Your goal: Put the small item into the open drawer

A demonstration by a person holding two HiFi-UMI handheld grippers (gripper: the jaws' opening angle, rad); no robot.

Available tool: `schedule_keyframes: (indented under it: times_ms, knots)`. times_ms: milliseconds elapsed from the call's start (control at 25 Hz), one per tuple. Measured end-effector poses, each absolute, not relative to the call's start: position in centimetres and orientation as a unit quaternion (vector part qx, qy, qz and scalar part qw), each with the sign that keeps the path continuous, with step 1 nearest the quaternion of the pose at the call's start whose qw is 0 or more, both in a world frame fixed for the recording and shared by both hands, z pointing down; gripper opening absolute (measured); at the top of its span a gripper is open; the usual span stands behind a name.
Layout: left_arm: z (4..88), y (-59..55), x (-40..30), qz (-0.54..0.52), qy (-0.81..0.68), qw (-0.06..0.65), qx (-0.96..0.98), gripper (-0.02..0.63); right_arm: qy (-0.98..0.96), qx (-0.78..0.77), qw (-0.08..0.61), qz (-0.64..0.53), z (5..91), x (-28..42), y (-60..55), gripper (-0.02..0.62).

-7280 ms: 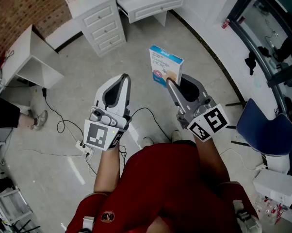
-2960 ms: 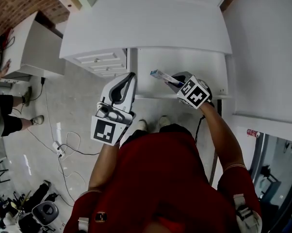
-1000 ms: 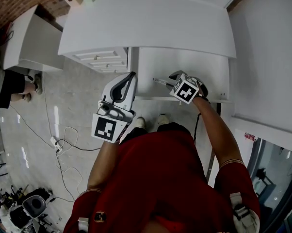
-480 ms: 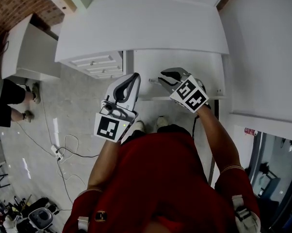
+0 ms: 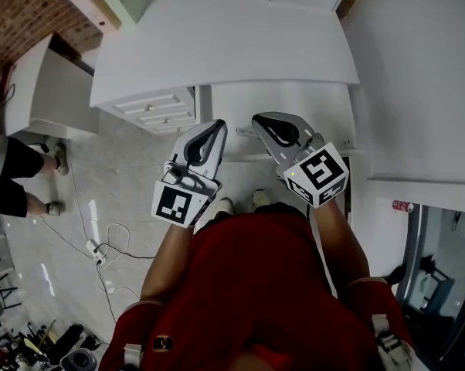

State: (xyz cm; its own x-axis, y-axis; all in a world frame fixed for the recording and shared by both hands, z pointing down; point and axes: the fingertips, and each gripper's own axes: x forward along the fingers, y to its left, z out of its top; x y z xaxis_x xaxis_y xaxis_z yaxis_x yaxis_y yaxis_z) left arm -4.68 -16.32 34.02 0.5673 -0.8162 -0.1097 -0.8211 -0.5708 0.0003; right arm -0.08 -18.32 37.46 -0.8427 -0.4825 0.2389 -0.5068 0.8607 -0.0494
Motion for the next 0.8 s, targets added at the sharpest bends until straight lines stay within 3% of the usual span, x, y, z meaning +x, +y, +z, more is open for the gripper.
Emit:
schedule_keyframes:
  times_ms: [320, 800]
  knots:
    - [33.0, -15.0, -3.6, 0.054, 0.445, 0.027, -0.893, -0.002, -0.959, 0.280, 0.015, 0.037, 34.0, 0.4, -15.6, 0.012]
    - [32.0, -14.2, -1.8, 0.063, 0.420, 0.031, -0.905, -0.002, -0.952, 0.305, -0.018, 0.018, 32.8, 1.7, -13.7, 0.011]
